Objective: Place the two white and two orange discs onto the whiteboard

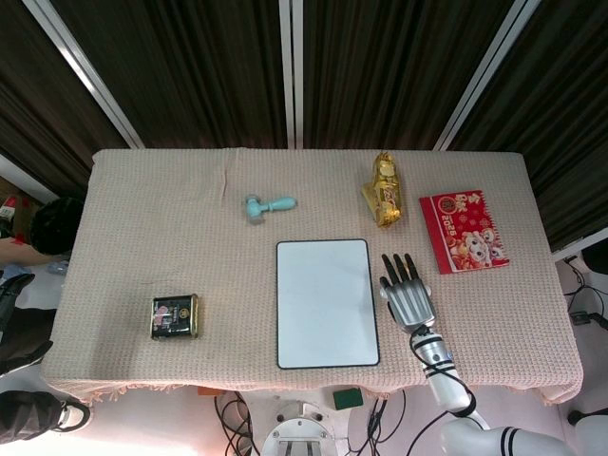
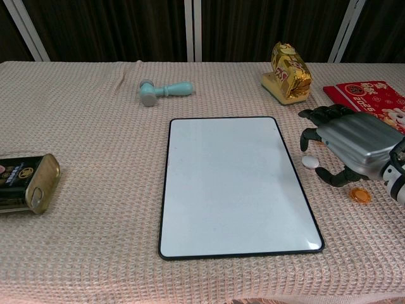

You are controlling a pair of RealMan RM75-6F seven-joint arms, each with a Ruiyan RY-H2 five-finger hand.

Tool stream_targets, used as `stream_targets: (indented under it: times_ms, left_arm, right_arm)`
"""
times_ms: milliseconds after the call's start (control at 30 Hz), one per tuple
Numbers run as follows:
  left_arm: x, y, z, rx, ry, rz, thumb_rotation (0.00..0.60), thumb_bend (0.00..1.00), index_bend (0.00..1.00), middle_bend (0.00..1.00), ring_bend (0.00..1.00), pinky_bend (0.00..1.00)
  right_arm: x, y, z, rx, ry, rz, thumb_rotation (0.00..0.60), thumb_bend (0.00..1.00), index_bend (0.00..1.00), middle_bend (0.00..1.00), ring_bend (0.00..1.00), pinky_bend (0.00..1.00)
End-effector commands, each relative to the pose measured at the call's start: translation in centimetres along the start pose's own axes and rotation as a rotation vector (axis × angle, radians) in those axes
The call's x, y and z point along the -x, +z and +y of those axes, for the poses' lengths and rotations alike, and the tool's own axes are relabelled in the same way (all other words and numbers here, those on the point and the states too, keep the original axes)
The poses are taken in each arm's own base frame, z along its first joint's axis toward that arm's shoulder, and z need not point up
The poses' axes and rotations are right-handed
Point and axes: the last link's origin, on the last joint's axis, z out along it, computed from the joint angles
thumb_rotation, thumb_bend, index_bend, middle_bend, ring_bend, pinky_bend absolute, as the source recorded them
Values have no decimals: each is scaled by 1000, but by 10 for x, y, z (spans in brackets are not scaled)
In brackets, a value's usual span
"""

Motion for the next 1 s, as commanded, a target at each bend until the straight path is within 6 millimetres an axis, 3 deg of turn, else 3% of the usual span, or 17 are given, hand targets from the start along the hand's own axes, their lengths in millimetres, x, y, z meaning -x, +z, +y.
stream_targets:
  times_ms: [33,567,1000]
  left_arm:
    - [0,0,0,-1,-1,0,600,96,119,142,2,118]
    - [-1,0,-1,0,-2,2,600,96,119,142,1,118]
    - [-2,0,-2,-1,-8,6,600,96,119,141,1,118]
  right_arm:
    - [0,0,-1,1,1,2,600,411,365,0,0,0]
    - [7,5,-3,8,2,-12,600,424,377,0,0,0]
    - [3,7,-8,4,16,25,600,476,531,0,0,0]
